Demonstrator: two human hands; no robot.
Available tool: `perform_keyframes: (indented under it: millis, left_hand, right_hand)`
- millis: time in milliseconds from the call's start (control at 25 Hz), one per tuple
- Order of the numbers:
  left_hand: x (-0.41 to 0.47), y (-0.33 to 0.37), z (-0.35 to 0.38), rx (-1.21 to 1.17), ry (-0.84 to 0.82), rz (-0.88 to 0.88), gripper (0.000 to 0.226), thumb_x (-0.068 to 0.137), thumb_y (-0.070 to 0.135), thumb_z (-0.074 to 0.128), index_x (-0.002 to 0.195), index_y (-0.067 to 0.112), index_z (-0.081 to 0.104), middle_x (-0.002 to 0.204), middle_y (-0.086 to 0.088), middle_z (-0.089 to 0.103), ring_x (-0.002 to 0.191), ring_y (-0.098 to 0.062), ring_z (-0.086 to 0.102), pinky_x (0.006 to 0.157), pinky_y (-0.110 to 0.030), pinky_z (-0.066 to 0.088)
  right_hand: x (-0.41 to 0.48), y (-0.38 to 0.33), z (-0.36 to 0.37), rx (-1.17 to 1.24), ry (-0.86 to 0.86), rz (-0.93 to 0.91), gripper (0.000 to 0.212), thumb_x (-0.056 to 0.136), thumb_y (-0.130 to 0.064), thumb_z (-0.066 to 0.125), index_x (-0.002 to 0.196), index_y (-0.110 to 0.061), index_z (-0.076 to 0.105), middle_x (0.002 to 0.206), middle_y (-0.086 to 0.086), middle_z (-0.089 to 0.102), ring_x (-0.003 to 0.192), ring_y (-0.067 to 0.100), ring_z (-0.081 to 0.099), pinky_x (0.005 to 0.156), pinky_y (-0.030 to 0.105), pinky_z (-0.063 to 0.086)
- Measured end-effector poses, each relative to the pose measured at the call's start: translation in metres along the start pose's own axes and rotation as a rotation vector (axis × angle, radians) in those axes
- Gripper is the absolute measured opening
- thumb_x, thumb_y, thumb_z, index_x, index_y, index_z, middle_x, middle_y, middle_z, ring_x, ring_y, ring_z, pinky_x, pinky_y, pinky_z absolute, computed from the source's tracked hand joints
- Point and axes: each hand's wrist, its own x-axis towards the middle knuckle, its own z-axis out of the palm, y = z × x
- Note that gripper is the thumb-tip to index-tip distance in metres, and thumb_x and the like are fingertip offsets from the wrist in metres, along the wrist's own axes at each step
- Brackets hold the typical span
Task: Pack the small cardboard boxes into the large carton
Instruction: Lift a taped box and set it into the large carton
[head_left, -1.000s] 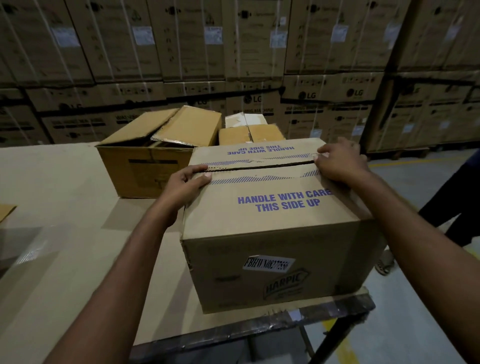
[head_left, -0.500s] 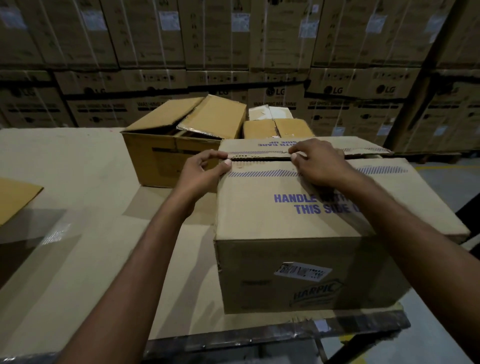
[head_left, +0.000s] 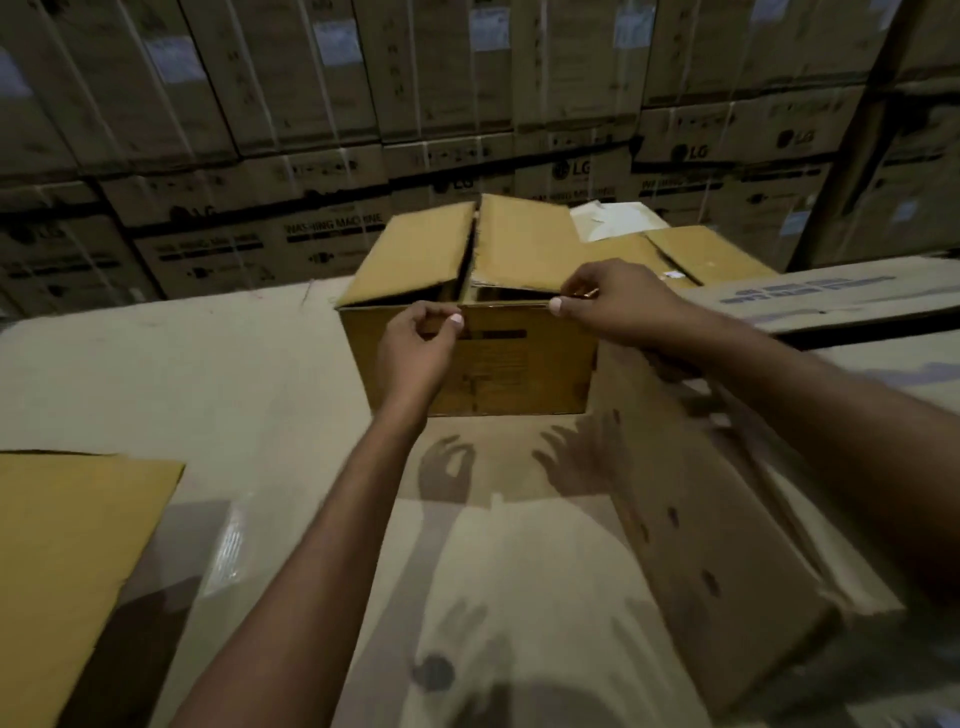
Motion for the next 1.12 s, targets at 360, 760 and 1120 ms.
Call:
perform_keyframes:
  millis: [360,760,1120]
  left_hand:
    - [0.147,-0.030,-0.021,0.341,-0.025,0.063,0.029,0.090,0.028,0.069,0.118,0.035,0.068,0.135,0.000,0.061,0.107,-0.019,0.063,0.088,-0.043,0.057]
    - [0.258,-0.075,-0.025,0.504,-0.266,-0.227,0.088,0.087,0.040,0.079,0.159,0.021,0.031,0.157,-0.012,0.042,0.139,-0.036,0.046,0.109,-0.052,0.045]
    - [0.298,-0.090,-0.027,0.285,-0.295,-0.468,0.108,0.073,0.038,0.091,0.158,0.018,0.028,0.156,-0.016,0.040,0.134,-0.038,0.048,0.088,-0.047,0.047]
  right_hand:
    - [0.132,-0.010,0.048,0.121,0.043,0.342,0.041,0.094,-0.037,0.073,0.123,-0.008,0.070,0.121,0.011,0.070,0.105,0.025,0.063,0.088,0.039,0.055]
    - [0.227,0.023,0.065,0.105,-0.148,0.673,0.088,0.078,-0.039,0.088,0.147,-0.008,0.044,0.143,0.020,0.051,0.124,0.041,0.054,0.075,0.043,0.055]
    - [0.247,0.053,0.065,0.278,-0.332,0.846,0.112,0.066,-0.049,0.091,0.151,-0.001,0.036,0.156,0.022,0.040,0.145,0.040,0.037,0.112,0.049,0.037]
